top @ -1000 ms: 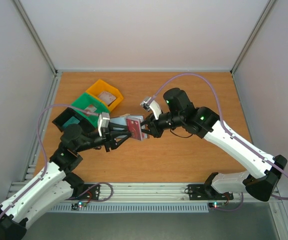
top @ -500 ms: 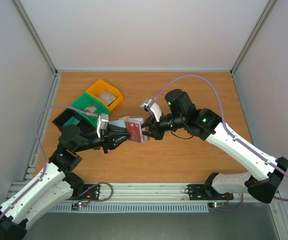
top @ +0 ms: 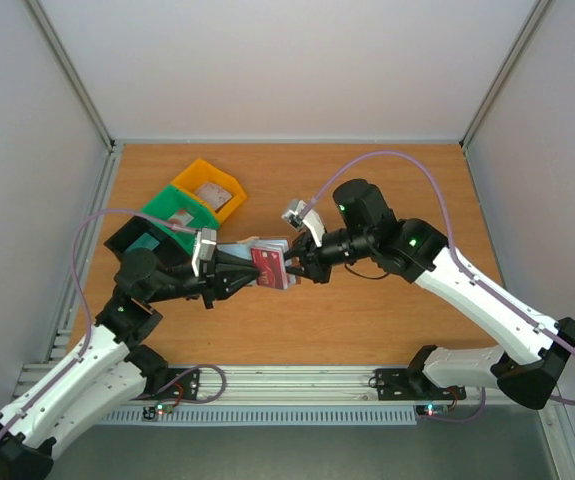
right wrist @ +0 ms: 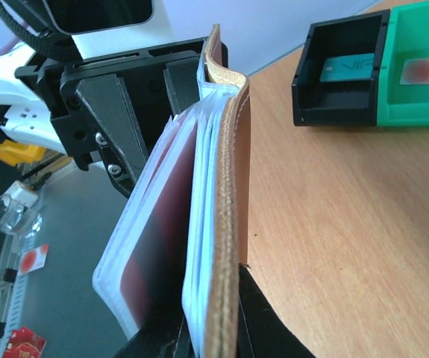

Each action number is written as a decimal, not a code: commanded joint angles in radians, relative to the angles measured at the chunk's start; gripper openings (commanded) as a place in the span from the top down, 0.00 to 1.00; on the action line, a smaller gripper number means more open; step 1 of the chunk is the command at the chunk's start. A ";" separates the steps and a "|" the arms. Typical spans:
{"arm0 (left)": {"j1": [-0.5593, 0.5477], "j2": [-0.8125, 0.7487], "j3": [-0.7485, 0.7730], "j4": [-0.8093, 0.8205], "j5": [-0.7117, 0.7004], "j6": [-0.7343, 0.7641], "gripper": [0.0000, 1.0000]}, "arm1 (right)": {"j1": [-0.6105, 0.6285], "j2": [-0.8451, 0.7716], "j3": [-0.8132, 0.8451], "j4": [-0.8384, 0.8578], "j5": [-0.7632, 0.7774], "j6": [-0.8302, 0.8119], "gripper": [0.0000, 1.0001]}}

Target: Take the credit cards out of the card holder

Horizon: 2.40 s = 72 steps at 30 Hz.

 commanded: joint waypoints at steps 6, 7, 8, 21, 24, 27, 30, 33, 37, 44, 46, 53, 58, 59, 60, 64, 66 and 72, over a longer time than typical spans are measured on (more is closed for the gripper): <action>-0.025 -0.005 0.077 0.131 0.193 0.044 0.83 | 0.016 -0.008 -0.022 0.083 -0.124 -0.112 0.93; -0.025 -0.005 0.078 0.133 0.200 0.058 0.85 | 0.016 -0.010 -0.022 0.084 -0.128 -0.113 0.93; -0.025 -0.004 0.079 0.134 0.205 0.066 0.90 | 0.016 -0.010 -0.022 0.084 -0.130 -0.113 0.93; 0.002 -0.047 0.073 0.049 0.213 0.093 1.00 | -0.016 -0.101 -0.058 0.027 -0.067 -0.156 0.93; 0.011 -0.055 0.063 0.046 0.210 0.095 1.00 | -0.036 -0.109 -0.059 0.001 -0.065 -0.162 0.94; 0.016 -0.058 0.059 0.040 0.198 0.090 1.00 | -0.042 -0.115 -0.056 -0.017 -0.066 -0.167 0.93; 0.021 -0.061 0.053 0.028 0.134 0.063 1.00 | -0.044 -0.109 -0.052 -0.023 -0.083 -0.156 0.88; 0.024 -0.052 0.042 -0.002 0.001 -0.005 1.00 | -0.044 -0.077 -0.032 -0.030 -0.134 -0.130 0.80; 0.028 -0.048 0.018 -0.016 -0.024 -0.083 1.00 | -0.043 -0.088 -0.039 -0.007 -0.207 -0.126 0.62; 0.032 -0.058 0.024 0.003 -0.001 -0.053 1.00 | -0.043 -0.074 -0.039 -0.043 -0.260 -0.163 0.44; 0.034 -0.061 0.021 -0.004 -0.003 -0.052 1.00 | -0.044 -0.069 -0.022 -0.098 -0.296 -0.209 0.36; 0.039 -0.061 0.005 0.028 0.004 -0.053 1.00 | -0.043 -0.059 -0.003 -0.022 -0.291 -0.134 0.30; 0.039 -0.054 0.009 0.030 0.022 -0.050 1.00 | -0.043 -0.061 -0.024 0.084 -0.159 -0.046 0.45; 0.038 -0.054 0.008 0.031 0.029 -0.047 1.00 | -0.043 -0.057 -0.026 0.098 -0.153 -0.037 0.52; 0.039 -0.055 0.008 0.031 0.029 -0.046 1.00 | -0.043 -0.051 -0.025 0.104 -0.154 -0.032 0.60; 0.038 -0.056 0.009 0.024 0.036 -0.039 1.00 | -0.043 -0.035 -0.023 0.102 -0.156 -0.038 0.88; 0.039 -0.060 0.009 0.023 0.045 -0.039 1.00 | -0.043 -0.035 -0.028 0.096 -0.146 -0.044 0.98; 0.038 -0.063 -0.012 0.077 0.132 -0.043 0.90 | -0.043 -0.047 -0.045 0.087 -0.172 -0.050 0.99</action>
